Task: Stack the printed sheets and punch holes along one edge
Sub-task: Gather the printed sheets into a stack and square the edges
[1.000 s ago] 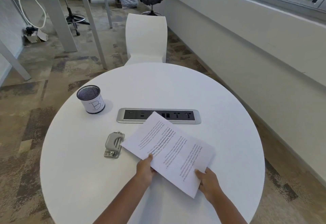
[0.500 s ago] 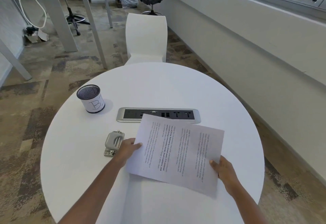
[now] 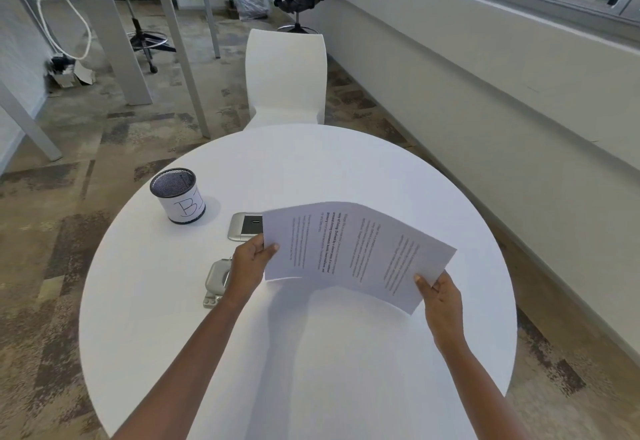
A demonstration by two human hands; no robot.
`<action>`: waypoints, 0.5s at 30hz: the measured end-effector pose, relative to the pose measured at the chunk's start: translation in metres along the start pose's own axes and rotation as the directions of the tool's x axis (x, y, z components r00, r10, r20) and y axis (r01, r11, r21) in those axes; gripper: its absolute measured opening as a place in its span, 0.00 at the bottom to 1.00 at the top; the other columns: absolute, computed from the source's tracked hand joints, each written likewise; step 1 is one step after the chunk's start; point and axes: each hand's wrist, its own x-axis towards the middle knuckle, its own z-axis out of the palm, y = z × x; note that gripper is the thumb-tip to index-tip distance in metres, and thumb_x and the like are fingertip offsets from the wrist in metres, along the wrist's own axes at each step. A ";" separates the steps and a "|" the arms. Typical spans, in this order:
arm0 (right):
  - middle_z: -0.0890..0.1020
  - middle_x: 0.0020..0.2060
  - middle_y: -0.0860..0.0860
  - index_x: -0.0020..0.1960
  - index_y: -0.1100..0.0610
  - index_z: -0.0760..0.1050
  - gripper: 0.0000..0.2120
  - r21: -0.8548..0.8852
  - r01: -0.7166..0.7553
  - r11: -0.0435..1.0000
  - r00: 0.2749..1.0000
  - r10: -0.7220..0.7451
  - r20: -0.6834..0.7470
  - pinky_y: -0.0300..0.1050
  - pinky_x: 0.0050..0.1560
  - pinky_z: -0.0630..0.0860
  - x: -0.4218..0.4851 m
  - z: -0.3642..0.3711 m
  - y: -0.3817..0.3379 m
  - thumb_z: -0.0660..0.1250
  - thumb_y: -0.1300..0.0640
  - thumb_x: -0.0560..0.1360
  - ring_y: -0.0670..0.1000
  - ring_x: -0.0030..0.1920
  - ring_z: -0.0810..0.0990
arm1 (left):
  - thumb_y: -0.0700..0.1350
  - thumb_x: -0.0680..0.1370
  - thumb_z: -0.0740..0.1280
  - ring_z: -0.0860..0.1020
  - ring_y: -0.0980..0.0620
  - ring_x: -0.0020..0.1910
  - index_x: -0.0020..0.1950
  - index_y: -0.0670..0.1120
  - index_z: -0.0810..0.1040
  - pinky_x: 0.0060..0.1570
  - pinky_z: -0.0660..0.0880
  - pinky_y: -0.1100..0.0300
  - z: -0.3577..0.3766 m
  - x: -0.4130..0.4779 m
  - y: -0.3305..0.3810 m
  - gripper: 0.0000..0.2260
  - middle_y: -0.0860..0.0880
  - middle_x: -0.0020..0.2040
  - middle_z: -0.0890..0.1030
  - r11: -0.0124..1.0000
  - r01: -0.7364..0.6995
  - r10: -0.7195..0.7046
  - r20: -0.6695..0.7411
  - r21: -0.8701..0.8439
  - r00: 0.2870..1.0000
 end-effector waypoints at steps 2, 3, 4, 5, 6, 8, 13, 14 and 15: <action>0.79 0.42 0.46 0.50 0.52 0.72 0.07 -0.010 0.002 1.000 1.000 -0.002 -0.007 0.35 0.38 0.71 -0.001 0.000 0.002 0.61 0.62 0.77 0.45 0.43 0.78 | 0.33 0.77 0.62 0.79 0.71 0.37 0.61 0.39 0.75 0.40 0.73 0.80 -0.002 -0.001 -0.006 0.14 0.48 0.55 0.78 1.000 0.001 0.000 -0.019 0.023 1.000; 0.79 0.42 0.48 0.49 0.53 0.72 0.06 -0.008 0.001 1.000 1.000 -0.001 -0.013 0.36 0.39 0.72 -0.002 0.000 0.002 0.61 0.62 0.77 0.48 0.43 0.78 | 0.32 0.77 0.62 0.79 0.72 0.37 0.61 0.38 0.75 0.39 0.73 0.80 -0.002 -0.001 -0.008 0.13 0.47 0.55 0.78 1.000 -0.005 0.006 -0.027 0.028 1.000; 0.80 0.42 0.49 0.49 0.53 0.73 0.06 -0.006 0.002 1.000 1.000 -0.002 -0.021 0.37 0.39 0.72 -0.002 0.000 0.002 0.61 0.63 0.77 0.50 0.43 0.78 | 0.32 0.76 0.62 0.79 0.73 0.36 0.61 0.37 0.75 0.39 0.73 0.80 -0.003 -0.002 -0.010 0.13 0.47 0.55 0.78 1.000 -0.011 0.013 -0.037 0.029 0.999; 0.80 0.42 0.50 0.48 0.53 0.73 0.06 -0.005 0.008 1.000 0.999 -0.008 -0.031 0.38 0.39 0.73 -0.003 -0.001 0.002 0.61 0.63 0.77 0.51 0.43 0.78 | 0.32 0.76 0.62 0.79 0.73 0.36 0.61 0.36 0.76 0.39 0.73 0.80 -0.003 -0.002 -0.010 0.13 0.47 0.55 0.77 0.999 -0.017 0.018 -0.048 0.027 0.999; 0.80 0.42 0.50 0.47 0.52 0.73 0.07 -0.006 0.020 1.000 0.999 -0.020 -0.038 0.38 0.39 0.73 -0.003 -0.001 0.002 0.61 0.63 0.76 0.51 0.43 0.78 | 0.31 0.76 0.63 0.78 0.73 0.36 0.60 0.36 0.76 0.40 0.73 0.80 -0.004 -0.003 -0.010 0.13 0.47 0.55 0.77 1.000 -0.022 0.023 -0.057 0.020 0.998; 0.80 0.42 0.49 0.47 0.51 0.73 0.08 -0.013 0.038 0.999 0.999 -0.039 -0.030 0.38 0.39 0.73 -0.003 -0.001 0.002 0.62 0.63 0.76 0.51 0.43 0.79 | 0.31 0.76 0.63 0.79 0.73 0.37 0.60 0.36 0.76 0.40 0.73 0.79 -0.005 -0.005 -0.010 0.13 0.49 0.56 0.77 1.000 -0.029 0.030 -0.064 0.004 0.998; 0.79 0.51 0.55 0.57 0.58 0.72 0.10 -0.100 -0.025 0.995 1.000 0.025 -0.006 0.46 0.48 0.72 -0.001 -0.002 0.011 0.62 0.62 0.76 0.54 0.50 0.77 | 0.33 0.77 0.62 0.80 0.67 0.37 0.58 0.43 0.76 0.45 0.77 0.69 -0.004 -0.013 -0.008 0.13 0.47 0.53 0.79 0.998 0.018 -0.022 -0.067 -0.065 0.998; 0.79 0.53 0.55 0.60 0.59 0.70 0.12 -0.124 -0.041 0.991 0.999 0.036 -0.037 0.46 0.51 0.71 -0.002 -0.003 0.014 0.63 0.61 0.76 0.54 0.52 0.76 | 0.33 0.77 0.62 0.80 0.67 0.36 0.59 0.44 0.76 0.43 0.77 0.70 -0.003 -0.014 -0.008 0.13 0.48 0.51 0.80 0.996 0.028 -0.035 -0.084 -0.080 0.996; 0.78 0.56 0.56 0.62 0.59 0.69 0.15 -0.126 -0.071 0.989 0.995 0.061 -0.081 0.47 0.54 0.71 -0.003 -0.003 0.017 0.63 0.60 0.76 0.55 0.54 0.76 | 0.33 0.77 0.61 0.80 0.67 0.35 0.59 0.43 0.77 0.40 0.77 0.71 -0.002 -0.014 -0.008 0.13 0.49 0.50 0.80 0.994 0.043 -0.053 -0.106 -0.097 0.993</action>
